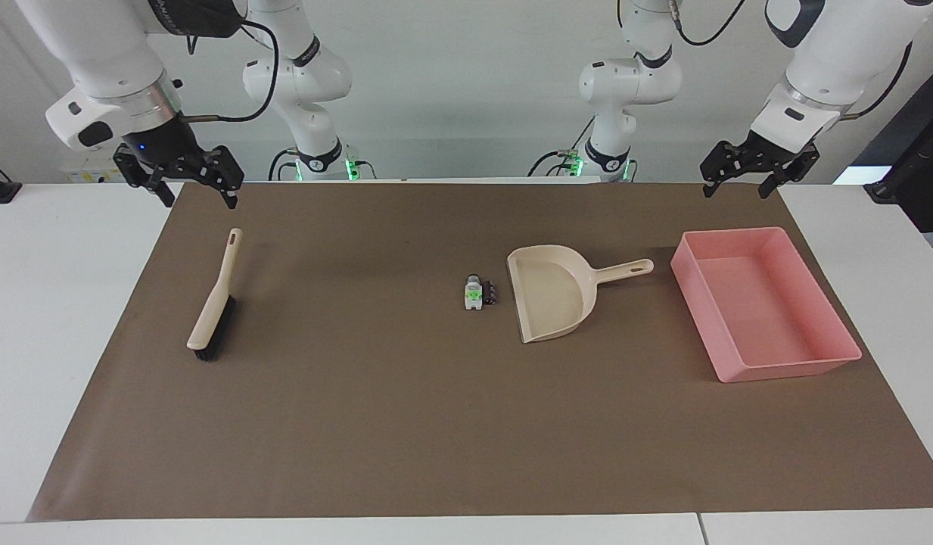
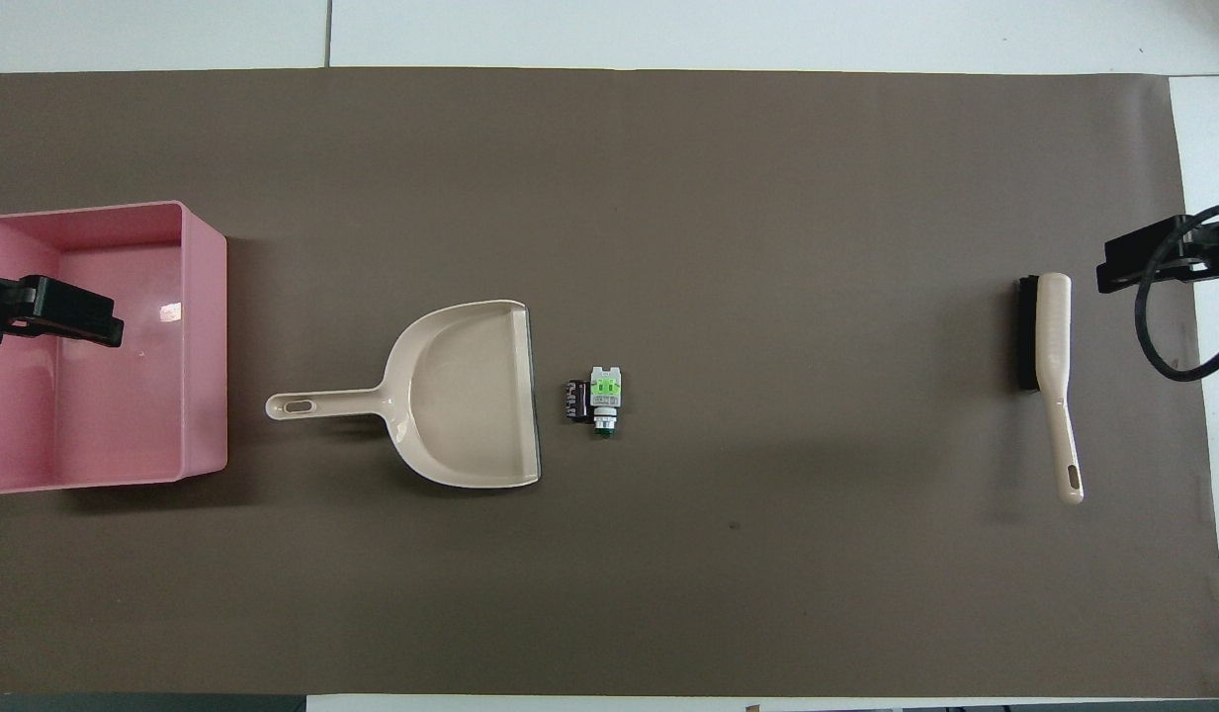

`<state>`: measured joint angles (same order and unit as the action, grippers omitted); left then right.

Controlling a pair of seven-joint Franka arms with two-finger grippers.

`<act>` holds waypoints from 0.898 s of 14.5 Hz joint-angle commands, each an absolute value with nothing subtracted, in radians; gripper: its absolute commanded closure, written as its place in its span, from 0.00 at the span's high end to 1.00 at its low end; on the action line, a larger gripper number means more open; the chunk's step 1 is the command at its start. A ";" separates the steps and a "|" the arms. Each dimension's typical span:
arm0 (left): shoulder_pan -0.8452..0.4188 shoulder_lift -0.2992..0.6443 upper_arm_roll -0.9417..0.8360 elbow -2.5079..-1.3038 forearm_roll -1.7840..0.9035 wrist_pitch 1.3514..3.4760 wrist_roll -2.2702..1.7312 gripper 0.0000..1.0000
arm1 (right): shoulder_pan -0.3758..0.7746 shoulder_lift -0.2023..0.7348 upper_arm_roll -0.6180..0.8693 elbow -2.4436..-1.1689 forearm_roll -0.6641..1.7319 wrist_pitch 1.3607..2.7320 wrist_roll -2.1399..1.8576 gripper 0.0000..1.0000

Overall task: Clean e-waste and dump in bin
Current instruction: 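Move the left gripper from the pink bin to the dustpan handle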

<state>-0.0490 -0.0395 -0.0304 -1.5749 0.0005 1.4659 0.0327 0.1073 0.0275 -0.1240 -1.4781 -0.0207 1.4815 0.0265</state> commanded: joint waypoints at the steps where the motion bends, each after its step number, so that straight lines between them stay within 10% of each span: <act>1: -0.061 -0.052 -0.028 -1.592 0.009 1.506 0.020 0.99 | 0.098 0.017 -0.120 -1.496 -0.021 1.499 0.017 1.00; 9: -0.061 -0.061 -0.026 -1.615 -0.011 1.506 0.020 0.99 | 0.097 -0.005 -0.121 -1.544 -0.018 1.508 0.023 1.00; 13: -0.058 -0.078 -0.026 -1.652 -0.009 1.511 0.021 0.99 | 0.033 -0.112 -0.121 -1.803 -0.018 1.707 0.009 1.00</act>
<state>-0.0499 -0.0417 -0.0321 -1.5968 -0.0049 1.4905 0.0327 0.0860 -0.0099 -0.1270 -1.6080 -0.0209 1.5800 0.0265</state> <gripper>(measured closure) 0.004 0.000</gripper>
